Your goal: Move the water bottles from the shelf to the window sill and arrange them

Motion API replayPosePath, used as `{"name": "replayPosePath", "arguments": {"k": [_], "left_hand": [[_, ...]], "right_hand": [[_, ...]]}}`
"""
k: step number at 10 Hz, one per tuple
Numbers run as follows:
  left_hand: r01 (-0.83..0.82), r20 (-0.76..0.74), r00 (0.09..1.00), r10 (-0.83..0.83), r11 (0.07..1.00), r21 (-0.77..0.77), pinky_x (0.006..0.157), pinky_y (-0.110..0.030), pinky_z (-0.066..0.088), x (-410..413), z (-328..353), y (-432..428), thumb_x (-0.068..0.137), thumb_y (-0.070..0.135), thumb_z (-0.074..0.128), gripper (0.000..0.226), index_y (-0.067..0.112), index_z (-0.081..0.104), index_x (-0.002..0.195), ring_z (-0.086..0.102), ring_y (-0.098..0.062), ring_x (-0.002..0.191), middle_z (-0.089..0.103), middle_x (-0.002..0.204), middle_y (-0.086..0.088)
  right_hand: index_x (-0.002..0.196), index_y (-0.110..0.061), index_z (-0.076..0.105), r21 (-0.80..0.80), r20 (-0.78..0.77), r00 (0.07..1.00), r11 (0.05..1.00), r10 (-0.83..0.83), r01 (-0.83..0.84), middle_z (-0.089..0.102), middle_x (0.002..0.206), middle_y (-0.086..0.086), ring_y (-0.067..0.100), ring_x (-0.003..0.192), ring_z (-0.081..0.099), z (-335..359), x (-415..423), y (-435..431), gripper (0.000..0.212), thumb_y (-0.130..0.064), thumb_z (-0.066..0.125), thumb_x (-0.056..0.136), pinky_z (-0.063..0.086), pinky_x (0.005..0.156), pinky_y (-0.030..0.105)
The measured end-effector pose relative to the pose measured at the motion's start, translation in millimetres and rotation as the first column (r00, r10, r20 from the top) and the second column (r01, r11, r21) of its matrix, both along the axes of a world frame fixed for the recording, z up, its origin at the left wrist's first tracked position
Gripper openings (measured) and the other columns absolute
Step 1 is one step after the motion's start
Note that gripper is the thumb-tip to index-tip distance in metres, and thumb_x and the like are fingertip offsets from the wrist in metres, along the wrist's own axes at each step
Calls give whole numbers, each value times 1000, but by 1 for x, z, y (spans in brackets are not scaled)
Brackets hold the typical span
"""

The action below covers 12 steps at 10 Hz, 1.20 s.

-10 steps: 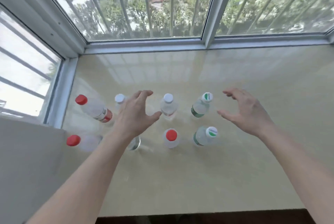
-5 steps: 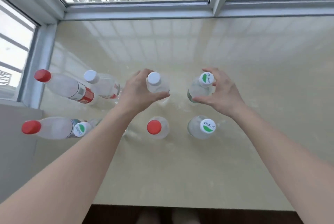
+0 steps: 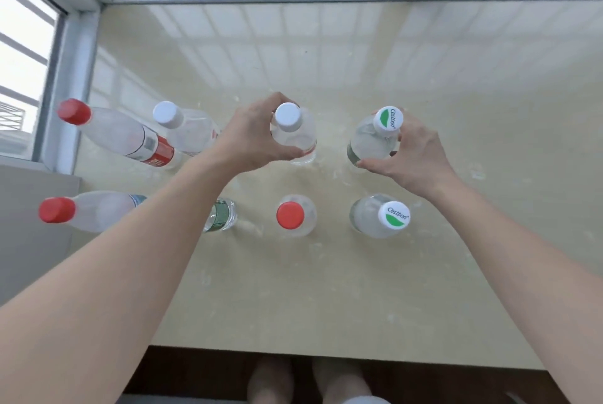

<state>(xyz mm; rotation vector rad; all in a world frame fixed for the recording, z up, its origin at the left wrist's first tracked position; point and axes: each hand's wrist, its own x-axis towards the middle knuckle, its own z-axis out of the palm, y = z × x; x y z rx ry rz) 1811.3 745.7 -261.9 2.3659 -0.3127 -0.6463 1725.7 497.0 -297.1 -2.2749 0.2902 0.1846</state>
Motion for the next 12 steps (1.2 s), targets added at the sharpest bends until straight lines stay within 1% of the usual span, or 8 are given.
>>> {"name": "replayPosePath", "arguments": {"k": [3,4,5,6,8,9,10,12], "left_hand": [[-3,3,1000,3,1000,-8,87,-43,55,0,-4,1,49,56,73,68,32,58,110,58,-13,101,64,101,13],[-4,5,1000,4,1000,-10,89,-43,53,-1,-7,2,54,48,76,64,31,58,113,57,-13,102,64,103,11],[-13,16,1000,13,1000,-18,89,-43,53,-2,-8,1,54,49,75,65,31,58,113,57,-15,102,64,104,10],[-32,11,999,32,999,-38,90,-44,53,-3,-11,1,51,53,73,66,34,58,112,58,-16,102,65,103,9],[-22,29,999,24,999,-48,92,-42,52,-4,-12,4,58,44,84,68,39,55,119,59,-17,101,64,106,10],[-38,40,998,41,997,-61,94,-42,50,-8,-10,2,50,57,77,80,43,49,124,56,-18,106,62,114,9],[-66,50,996,70,995,-78,98,-43,49,-10,-9,3,48,61,74,83,43,47,124,54,-16,113,60,118,9],[-56,139,988,66,995,-78,102,-41,46,-16,9,6,60,46,86,81,36,47,130,52,-8,119,56,126,14]], "right_hand": [[112,-22,59,-9,4,1000,1000,26,-26,60,102,-8,18,95,56,1,-4,-1,55,-20,88,65,56,82,42],[112,-24,59,12,9,1000,1000,19,-19,54,95,-21,12,92,53,-1,-1,2,55,-20,87,65,56,84,40],[111,-19,60,0,5,1000,1000,31,-31,56,95,-17,15,91,53,-3,2,1,53,-20,86,64,55,84,41],[115,-17,57,-14,-33,998,999,50,-50,63,104,0,25,96,57,-2,4,-4,57,-19,85,64,54,83,46],[122,-24,51,35,-24,999,998,48,-47,62,107,1,27,99,56,1,1,-4,66,-18,84,66,55,85,46],[137,-29,44,71,-9,1000,997,27,-27,58,114,-7,21,104,54,2,1,-5,82,-17,85,67,52,89,34],[148,-31,35,86,-17,999,995,46,-44,54,130,-9,14,114,53,5,0,-6,99,-17,88,66,38,91,20],[150,-37,31,83,-71,994,994,81,-75,52,141,-7,14,127,52,16,-12,-14,106,-24,90,62,38,99,22]]}}
